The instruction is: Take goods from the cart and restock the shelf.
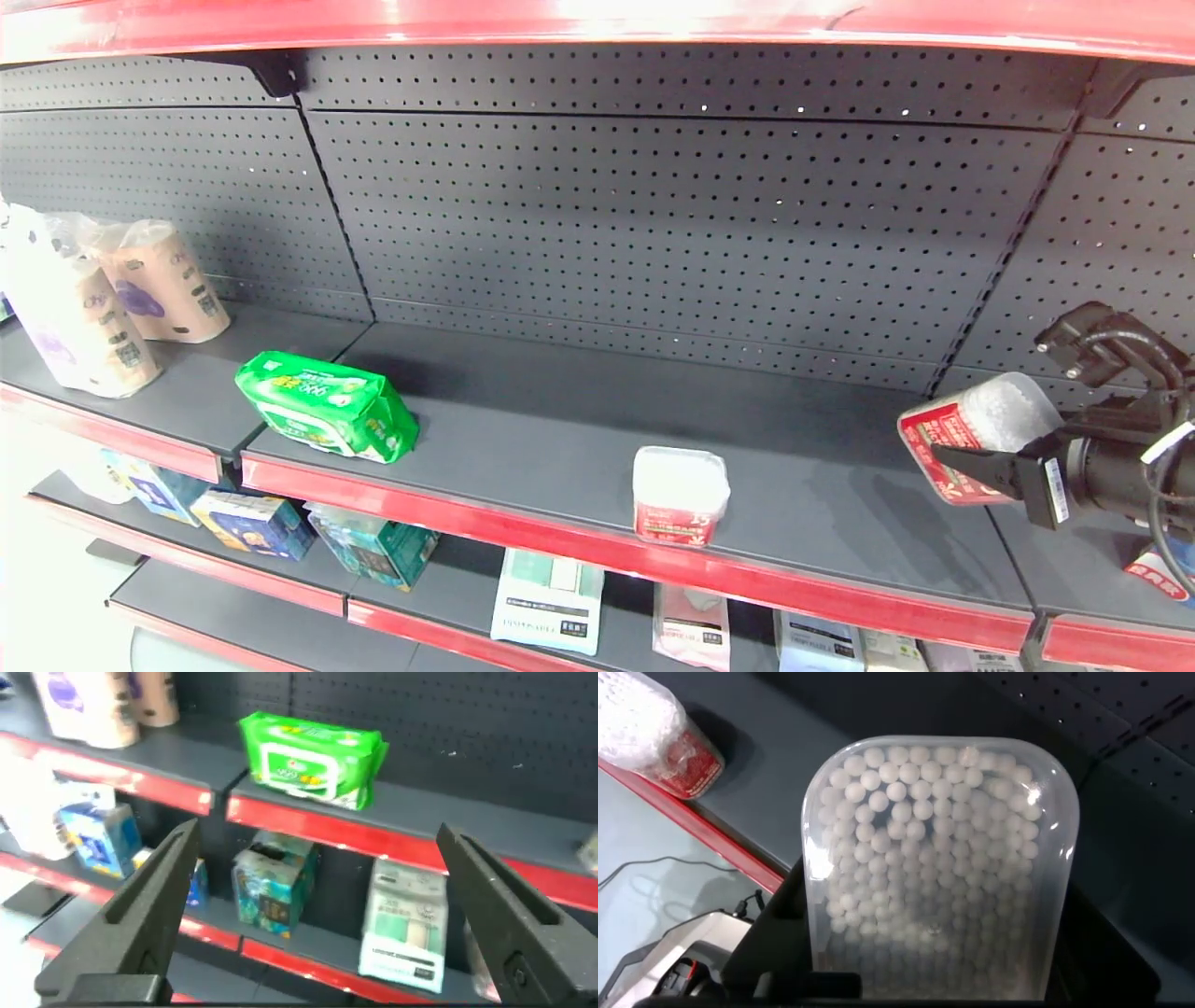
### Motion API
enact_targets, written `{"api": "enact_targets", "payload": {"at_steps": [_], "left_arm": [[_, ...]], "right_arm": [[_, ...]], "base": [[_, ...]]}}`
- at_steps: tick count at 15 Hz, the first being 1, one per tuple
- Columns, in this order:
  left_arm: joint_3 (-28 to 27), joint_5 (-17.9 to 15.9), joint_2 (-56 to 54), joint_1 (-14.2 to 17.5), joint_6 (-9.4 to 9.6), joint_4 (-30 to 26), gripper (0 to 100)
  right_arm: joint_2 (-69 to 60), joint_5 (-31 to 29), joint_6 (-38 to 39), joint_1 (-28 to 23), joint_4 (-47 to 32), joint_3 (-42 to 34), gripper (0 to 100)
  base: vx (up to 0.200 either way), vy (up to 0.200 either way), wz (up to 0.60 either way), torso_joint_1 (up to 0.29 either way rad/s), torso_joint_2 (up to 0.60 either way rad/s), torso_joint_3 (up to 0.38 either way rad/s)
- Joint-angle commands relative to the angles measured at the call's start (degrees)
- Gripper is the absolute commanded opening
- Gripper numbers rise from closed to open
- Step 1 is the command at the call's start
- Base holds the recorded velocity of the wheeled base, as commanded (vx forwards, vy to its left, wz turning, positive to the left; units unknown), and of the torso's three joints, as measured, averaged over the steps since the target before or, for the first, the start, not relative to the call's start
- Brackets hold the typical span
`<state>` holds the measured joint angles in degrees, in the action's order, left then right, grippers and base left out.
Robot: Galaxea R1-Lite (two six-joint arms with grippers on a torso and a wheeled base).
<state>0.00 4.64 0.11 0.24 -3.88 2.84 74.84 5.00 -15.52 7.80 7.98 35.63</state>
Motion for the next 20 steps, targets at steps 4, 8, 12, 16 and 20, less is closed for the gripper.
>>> {"api": "enact_targets", "payload": {"at_steps": [4, 8, 12, 16, 20], "left_arm": [[0.0, -2.62, -0.11, -0.16, 2.56, -2.58, 100], [0.0, -2.62, -0.11, -0.16, 3.09, -2.58, 100], [0.0, -2.62, -0.11, -0.16, 3.09, -2.58, 100], [0.0, -2.62, -0.11, -0.16, 3.09, -2.58, 100], [0.0, -2.62, -0.11, -0.16, 3.09, -2.58, 100]], "right_arm": [[-0.13, 0.01, -0.21, 0.02, -0.07, -0.04, 0], [2.51, 1.07, -0.65, -0.07, 0.1, 1.11, 0], [9.27, 7.57, -5.4, -2.7, 2.39, 4.27, 0], [18.5, 16.71, -15.42, -5.52, 2.65, 9.89, 0], [24.83, 20.84, -20.78, -6.04, 2.56, 13.5, 0]], "base": [[0.0, 0.0, 0.0, 0.0, 0.0, 0.0], [0.0, 0.0, 0.0, 0.0, 0.0, 0.0], [0.0, 0.0, 0.0, 0.0, 0.0, 0.0], [0.0, 0.0, 0.0, 0.0, 0.0, 0.0], [0.0, 0.0, 0.0, 0.0, 0.0, 0.0]]}}
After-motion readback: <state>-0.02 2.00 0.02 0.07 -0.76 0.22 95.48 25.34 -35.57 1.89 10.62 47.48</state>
